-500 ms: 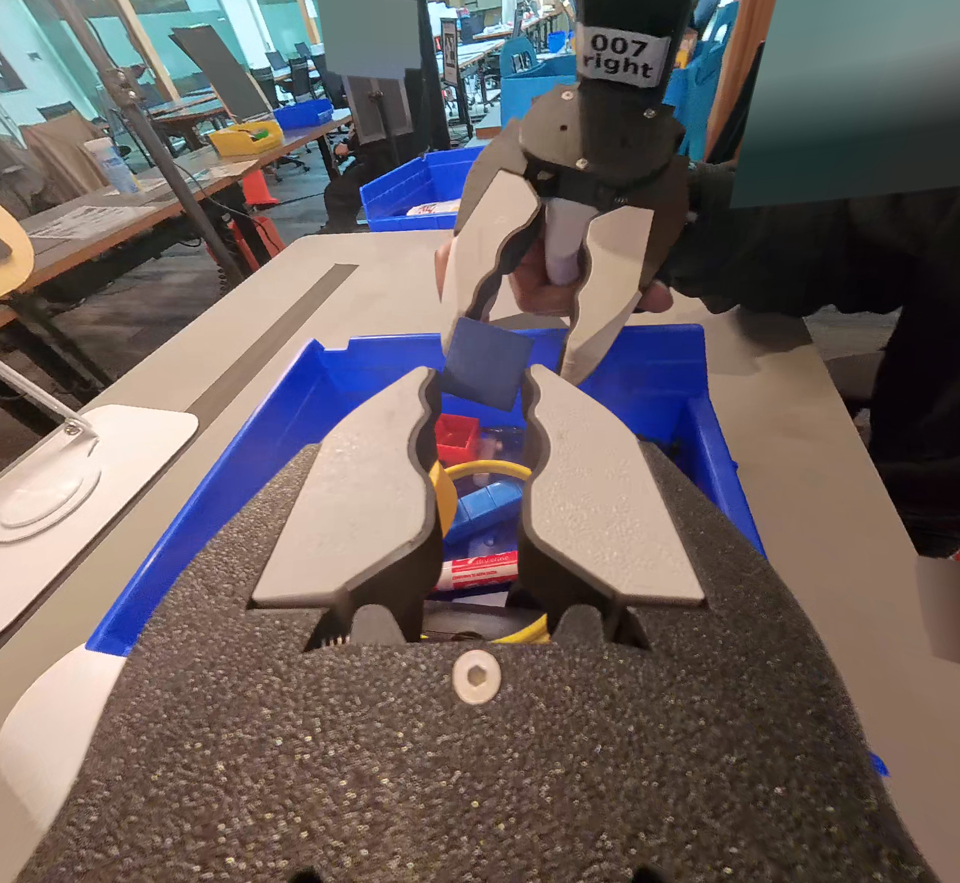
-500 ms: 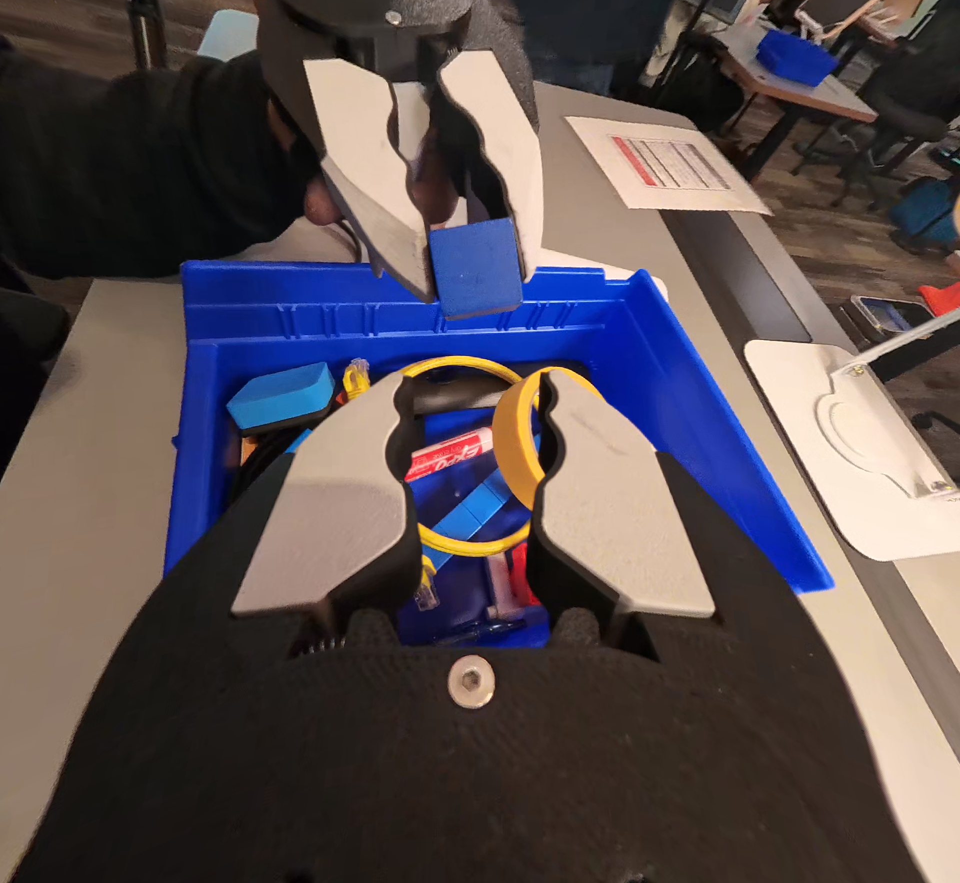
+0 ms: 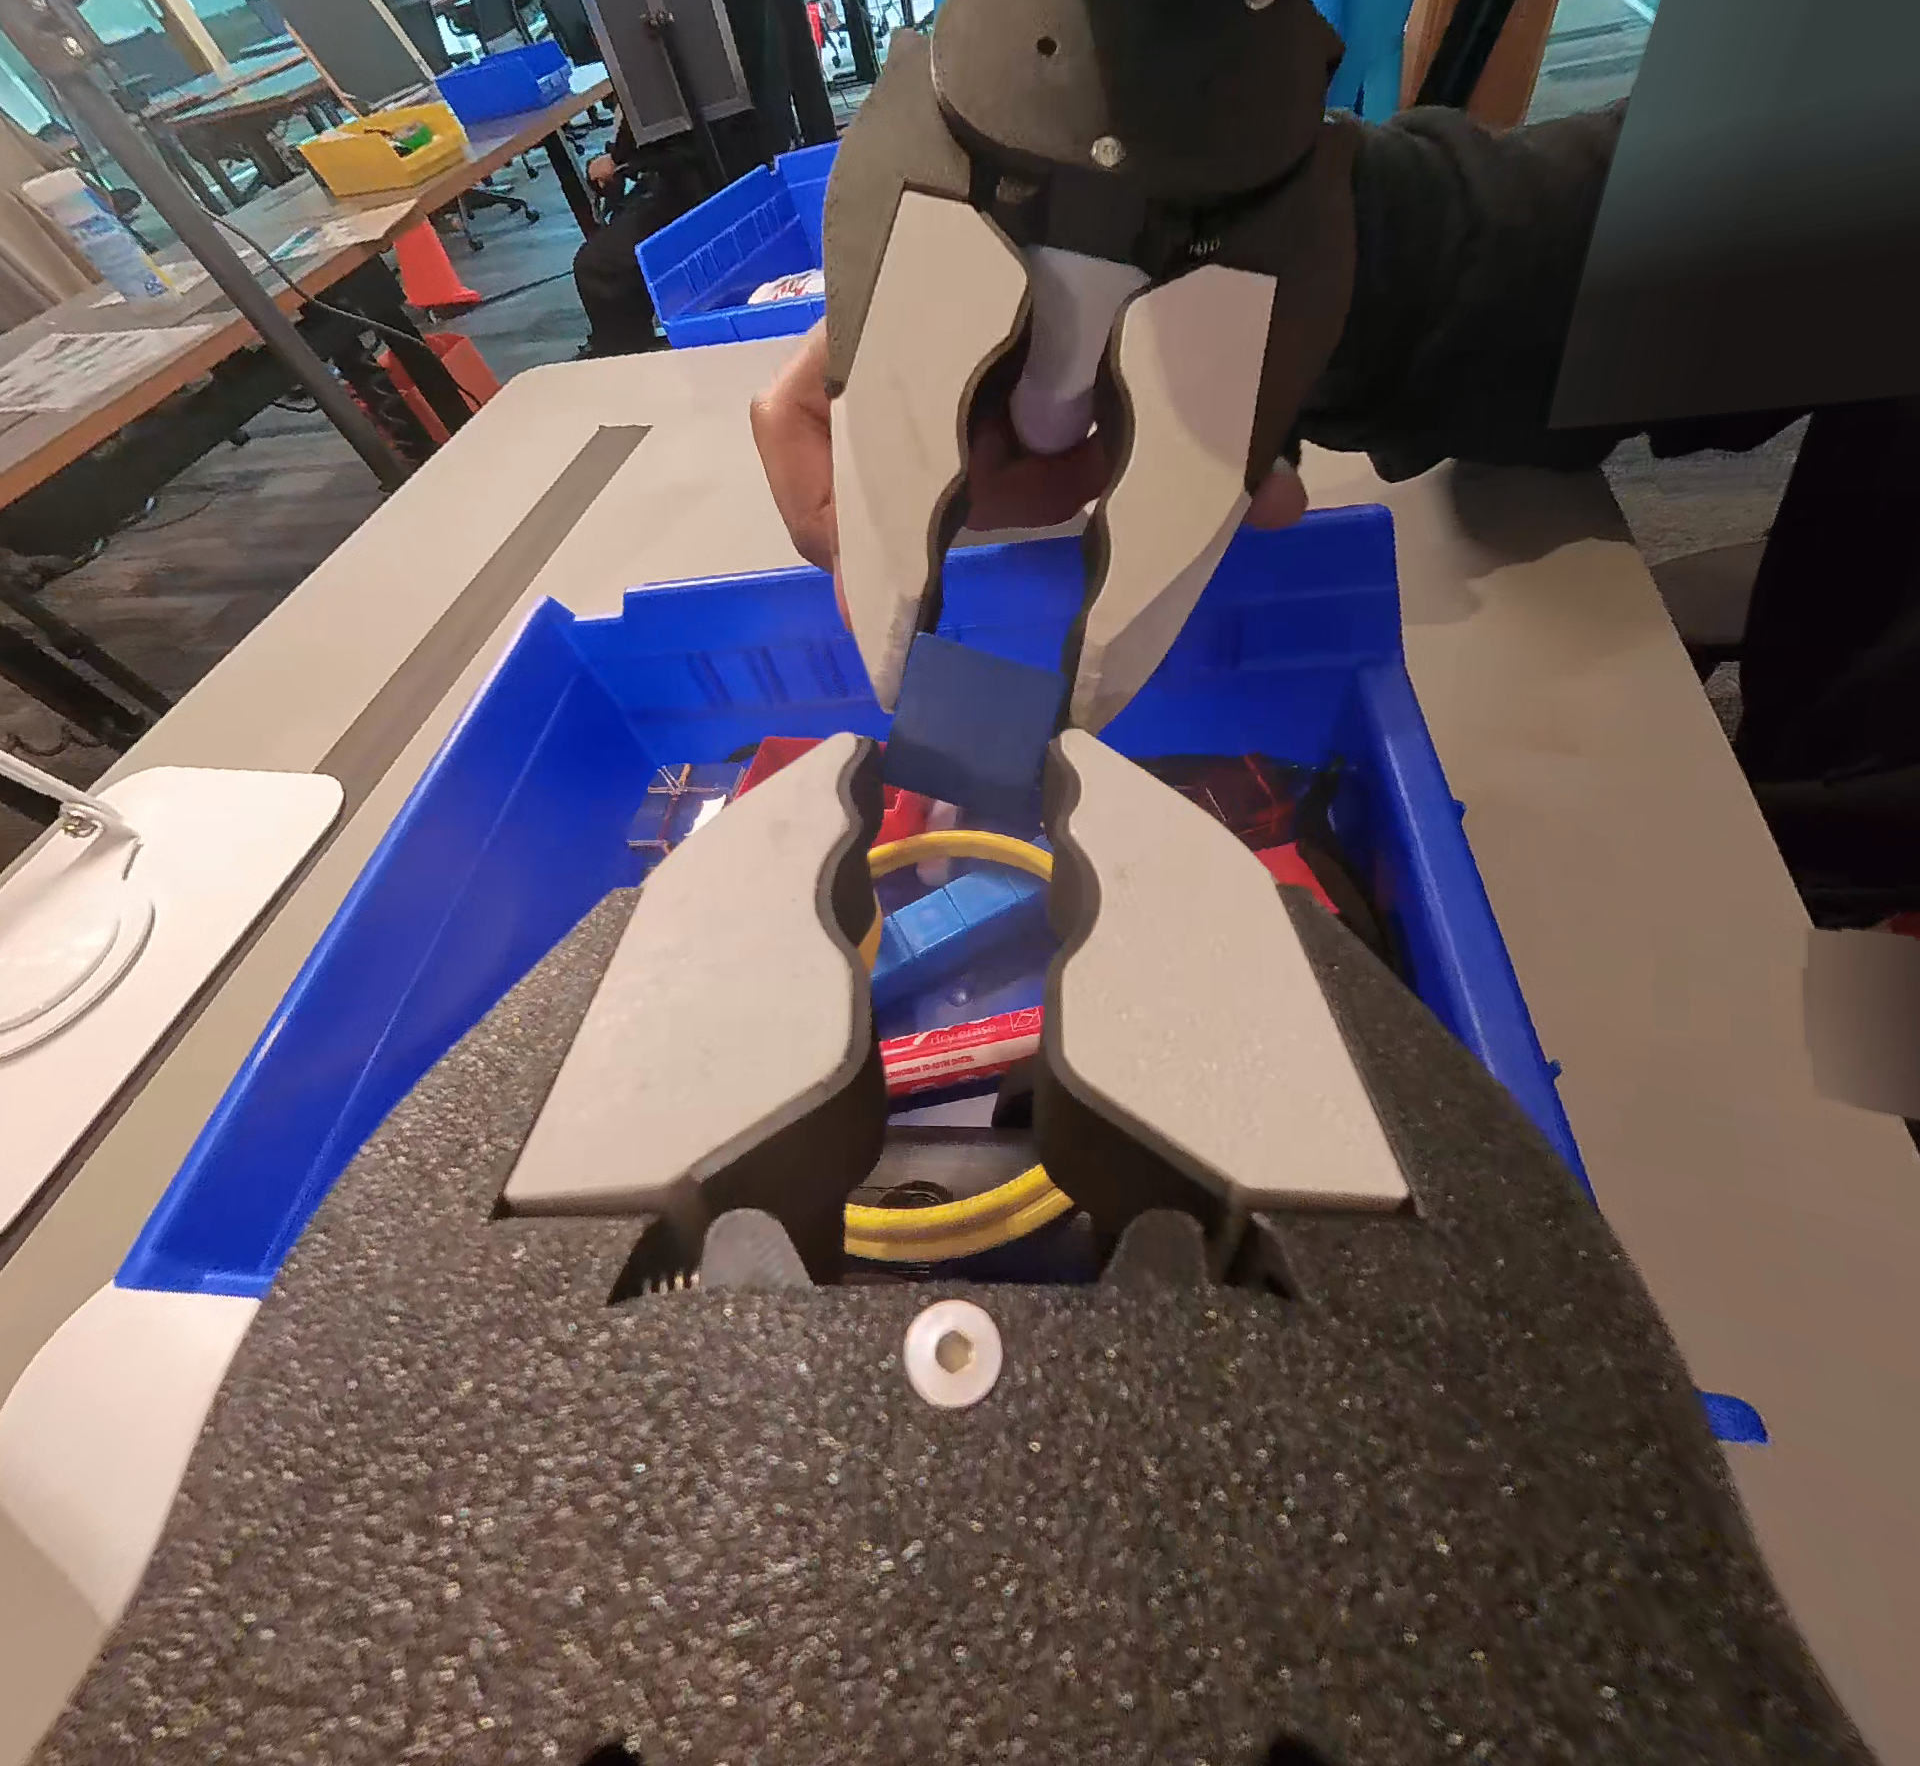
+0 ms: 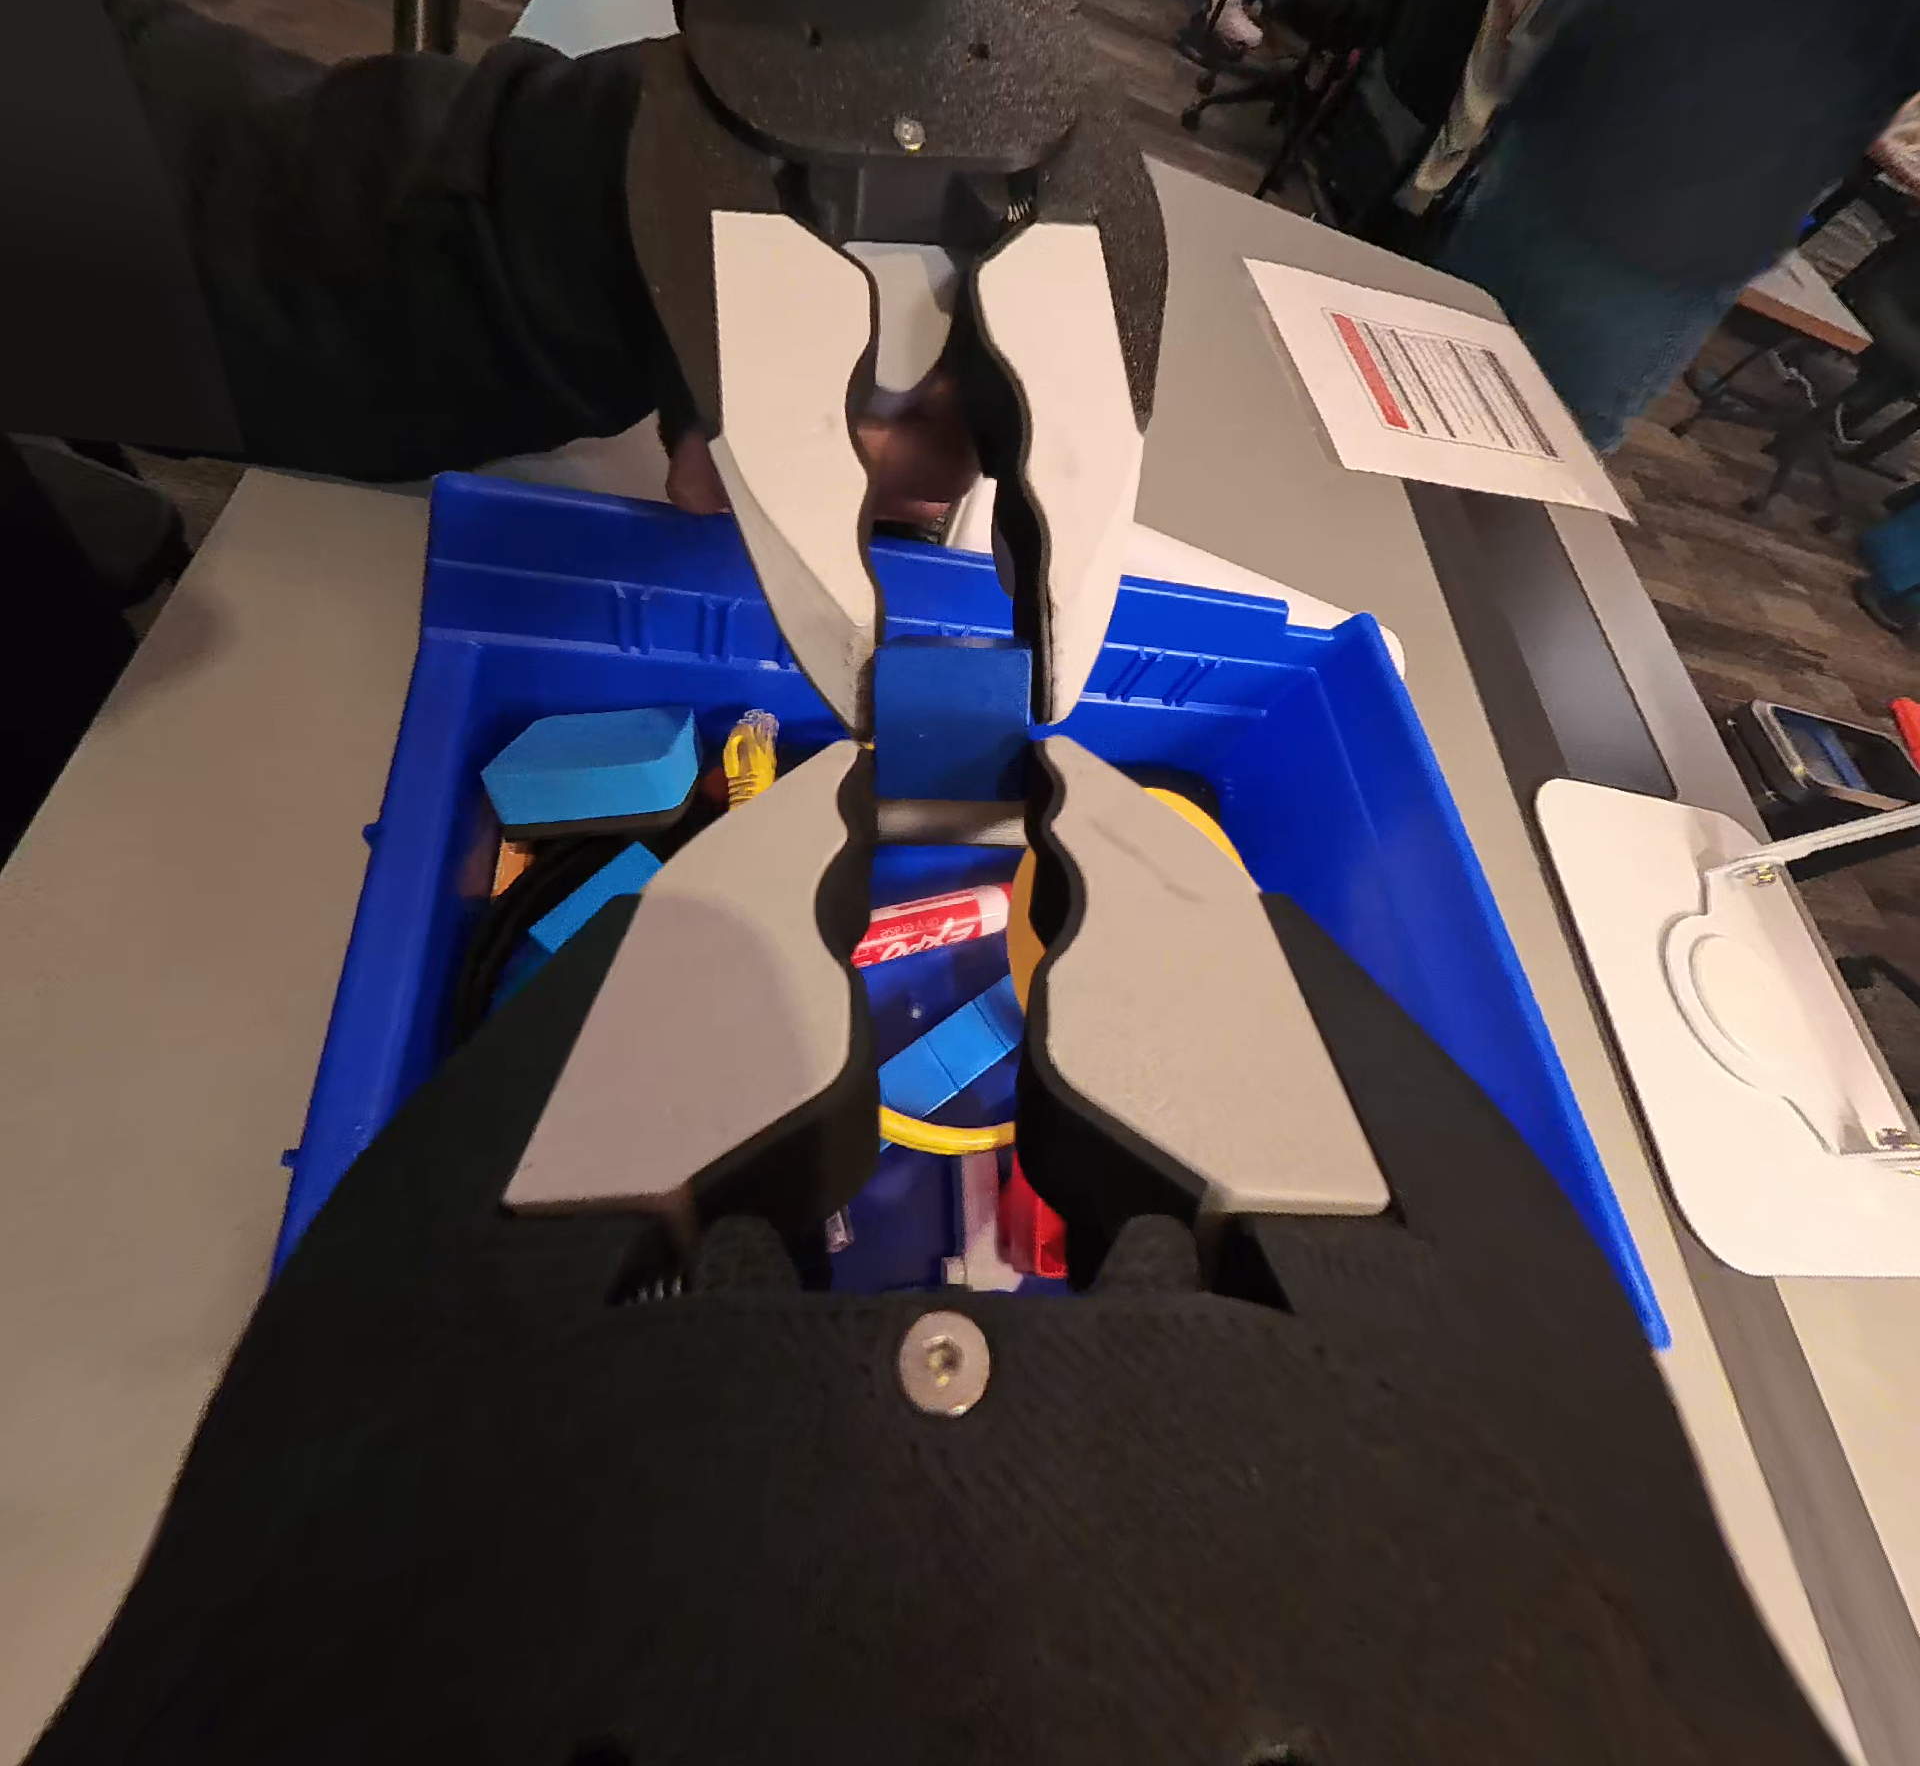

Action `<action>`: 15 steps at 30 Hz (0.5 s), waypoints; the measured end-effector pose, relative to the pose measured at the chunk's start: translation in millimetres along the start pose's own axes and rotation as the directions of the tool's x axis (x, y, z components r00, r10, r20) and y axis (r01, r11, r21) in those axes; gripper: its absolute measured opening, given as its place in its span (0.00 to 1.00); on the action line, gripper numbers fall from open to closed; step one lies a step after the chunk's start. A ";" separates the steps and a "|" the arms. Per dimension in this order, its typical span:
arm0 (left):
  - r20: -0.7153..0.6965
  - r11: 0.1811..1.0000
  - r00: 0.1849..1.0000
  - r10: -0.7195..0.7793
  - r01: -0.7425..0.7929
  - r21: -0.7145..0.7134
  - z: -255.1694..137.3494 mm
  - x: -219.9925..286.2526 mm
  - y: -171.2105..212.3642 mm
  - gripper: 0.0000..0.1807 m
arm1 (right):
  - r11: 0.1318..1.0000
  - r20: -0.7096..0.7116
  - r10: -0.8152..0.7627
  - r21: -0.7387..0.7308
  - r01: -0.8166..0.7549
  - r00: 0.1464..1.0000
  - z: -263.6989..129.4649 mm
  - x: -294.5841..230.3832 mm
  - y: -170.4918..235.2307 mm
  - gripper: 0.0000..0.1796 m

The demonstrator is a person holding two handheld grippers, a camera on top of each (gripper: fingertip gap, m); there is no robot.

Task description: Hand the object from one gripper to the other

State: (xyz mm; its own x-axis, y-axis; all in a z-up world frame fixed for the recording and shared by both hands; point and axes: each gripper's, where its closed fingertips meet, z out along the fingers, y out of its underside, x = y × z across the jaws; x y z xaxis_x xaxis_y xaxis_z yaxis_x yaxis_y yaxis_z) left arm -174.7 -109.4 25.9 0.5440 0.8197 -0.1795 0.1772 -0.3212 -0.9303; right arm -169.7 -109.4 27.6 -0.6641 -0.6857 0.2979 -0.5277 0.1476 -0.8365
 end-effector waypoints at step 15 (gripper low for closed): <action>0.252 0.954 0.954 -0.164 0.089 0.286 -35.8 -63.1 -19.5 0.20 | 0.828 0.154 0.022 -0.557 0.069 0.988 23.1 -9.7 76.2 0.15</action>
State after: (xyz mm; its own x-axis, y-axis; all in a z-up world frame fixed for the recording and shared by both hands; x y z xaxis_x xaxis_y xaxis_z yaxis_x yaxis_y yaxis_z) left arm -183.1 -171.8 66.8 0.2831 0.9540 -0.0990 -0.0177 -0.0980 -0.9950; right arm -191.2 -108.0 -49.7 -0.5861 -0.7837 0.2056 -0.7773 0.4721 -0.4159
